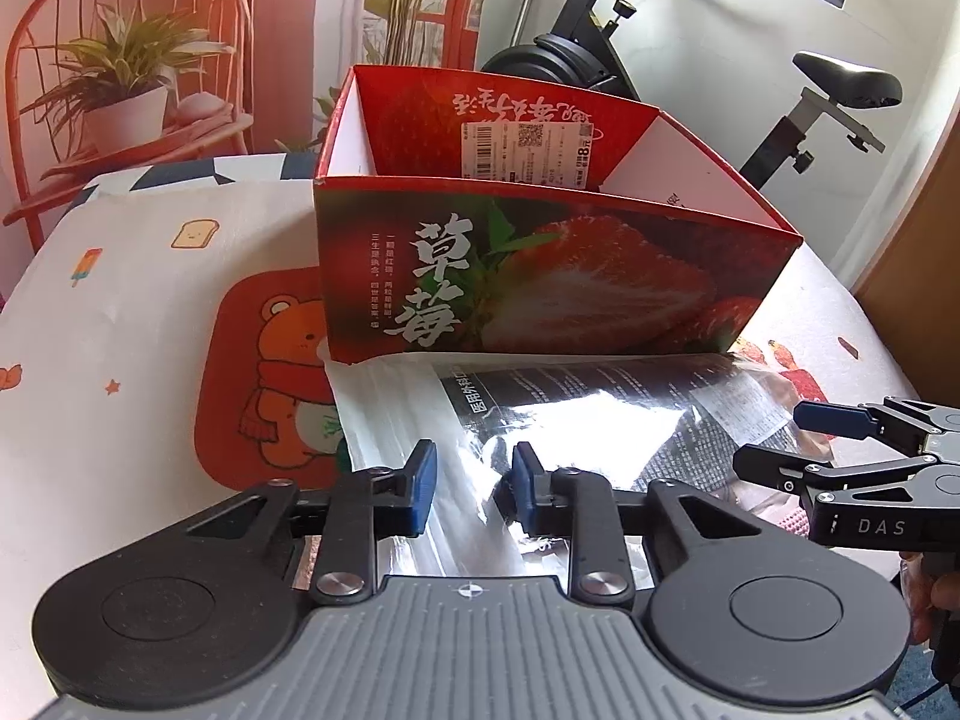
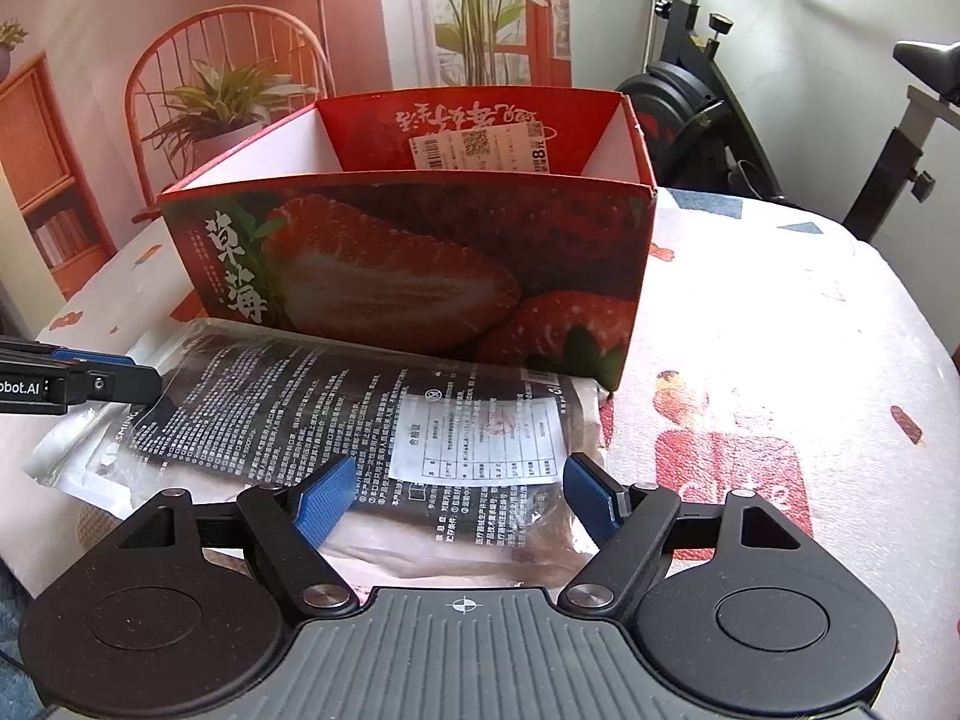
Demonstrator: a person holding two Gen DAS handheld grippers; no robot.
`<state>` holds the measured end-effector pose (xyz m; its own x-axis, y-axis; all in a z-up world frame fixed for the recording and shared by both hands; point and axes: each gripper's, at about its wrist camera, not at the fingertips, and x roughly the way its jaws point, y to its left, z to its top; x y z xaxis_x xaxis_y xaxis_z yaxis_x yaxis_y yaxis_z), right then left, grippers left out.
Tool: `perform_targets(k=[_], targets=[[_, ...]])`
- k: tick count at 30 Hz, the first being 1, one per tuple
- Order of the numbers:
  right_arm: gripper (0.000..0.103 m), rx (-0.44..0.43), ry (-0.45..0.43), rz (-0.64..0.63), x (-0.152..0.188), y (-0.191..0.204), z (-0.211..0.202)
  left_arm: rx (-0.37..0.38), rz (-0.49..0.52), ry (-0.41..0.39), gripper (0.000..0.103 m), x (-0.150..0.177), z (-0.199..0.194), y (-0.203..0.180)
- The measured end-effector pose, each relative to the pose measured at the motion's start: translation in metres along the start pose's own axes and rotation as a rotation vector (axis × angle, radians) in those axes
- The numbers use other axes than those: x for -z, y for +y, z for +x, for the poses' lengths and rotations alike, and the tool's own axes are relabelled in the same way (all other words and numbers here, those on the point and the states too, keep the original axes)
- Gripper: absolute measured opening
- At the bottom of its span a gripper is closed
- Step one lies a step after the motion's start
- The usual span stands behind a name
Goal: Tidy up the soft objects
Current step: 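Move both grippers down to the clear plastic bag beside the box, then close both grippers on the clear plastic bag and lift it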
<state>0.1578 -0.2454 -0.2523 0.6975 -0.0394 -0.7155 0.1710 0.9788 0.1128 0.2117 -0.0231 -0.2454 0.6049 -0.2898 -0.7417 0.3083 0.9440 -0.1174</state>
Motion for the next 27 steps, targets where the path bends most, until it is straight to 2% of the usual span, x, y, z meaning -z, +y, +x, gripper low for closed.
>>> perform_targets(k=[7,13,18,20,21,24,27], targets=[[0.074,0.033,-0.027,0.029,-0.013,-0.011,0.0,-0.009,-0.006,0.006,0.028,0.001,0.004,0.003],[0.073,0.07,0.0,0.089,-0.015,-0.033,0.012,-0.009,-0.009,0.007,0.029,0.0,0.005,0.002],[0.07,-0.014,0.045,0.149,-0.011,-0.041,0.024,-0.003,-0.016,0.018,0.034,-0.005,0.008,0.003],[0.07,-0.041,0.052,0.151,-0.013,-0.04,0.028,-0.011,-0.036,0.018,0.046,-0.008,0.01,0.005],[0.07,-0.053,0.056,0.154,-0.013,-0.038,0.029,-0.021,-0.053,0.019,0.048,-0.01,0.011,0.007],[0.072,-0.075,0.064,0.152,-0.016,-0.033,0.032,-0.009,-0.081,0.017,0.049,-0.012,0.015,0.011],[0.07,-0.07,0.07,0.135,-0.02,-0.029,0.033,0.014,-0.061,0.014,0.049,-0.014,0.016,0.006]])
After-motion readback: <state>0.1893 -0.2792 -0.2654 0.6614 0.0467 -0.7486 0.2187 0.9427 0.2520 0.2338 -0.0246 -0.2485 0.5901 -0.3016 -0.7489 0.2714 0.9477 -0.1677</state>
